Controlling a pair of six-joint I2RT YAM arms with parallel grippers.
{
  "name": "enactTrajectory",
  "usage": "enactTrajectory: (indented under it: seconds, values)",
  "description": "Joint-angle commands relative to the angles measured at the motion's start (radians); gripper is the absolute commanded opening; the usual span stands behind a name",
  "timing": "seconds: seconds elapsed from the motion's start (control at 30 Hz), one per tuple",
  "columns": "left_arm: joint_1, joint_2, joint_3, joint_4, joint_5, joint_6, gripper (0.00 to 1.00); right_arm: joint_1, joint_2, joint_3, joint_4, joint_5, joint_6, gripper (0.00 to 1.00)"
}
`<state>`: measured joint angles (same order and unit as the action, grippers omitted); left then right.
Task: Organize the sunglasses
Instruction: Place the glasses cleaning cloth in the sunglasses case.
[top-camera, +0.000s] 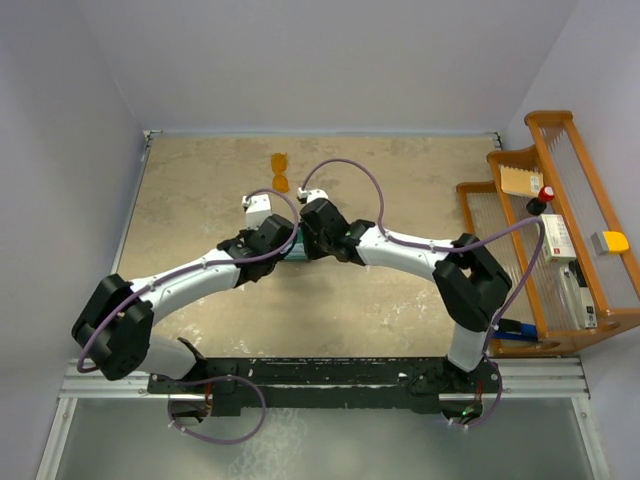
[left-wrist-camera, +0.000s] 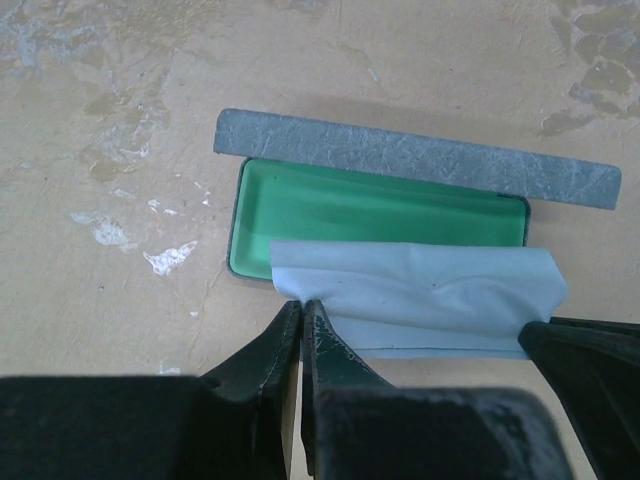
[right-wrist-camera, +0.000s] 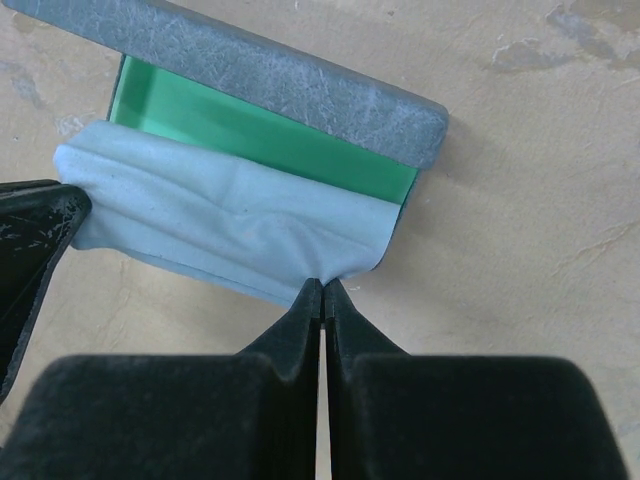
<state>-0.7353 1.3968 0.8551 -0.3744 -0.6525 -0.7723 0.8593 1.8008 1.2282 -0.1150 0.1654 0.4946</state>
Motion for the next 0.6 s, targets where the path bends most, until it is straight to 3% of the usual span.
enactTrajectory:
  seconds: [0.0,0.57]
  values:
    - [0.041,-0.033,-0.015,0.053,0.029,0.048,0.0,0.006,0.02,0.06,0.016,0.02,-0.002,0.0]
    - [0.122,0.013,0.005,0.117,0.083,0.096,0.0,0.006,0.095,0.14,0.007,0.029,-0.002,0.0]
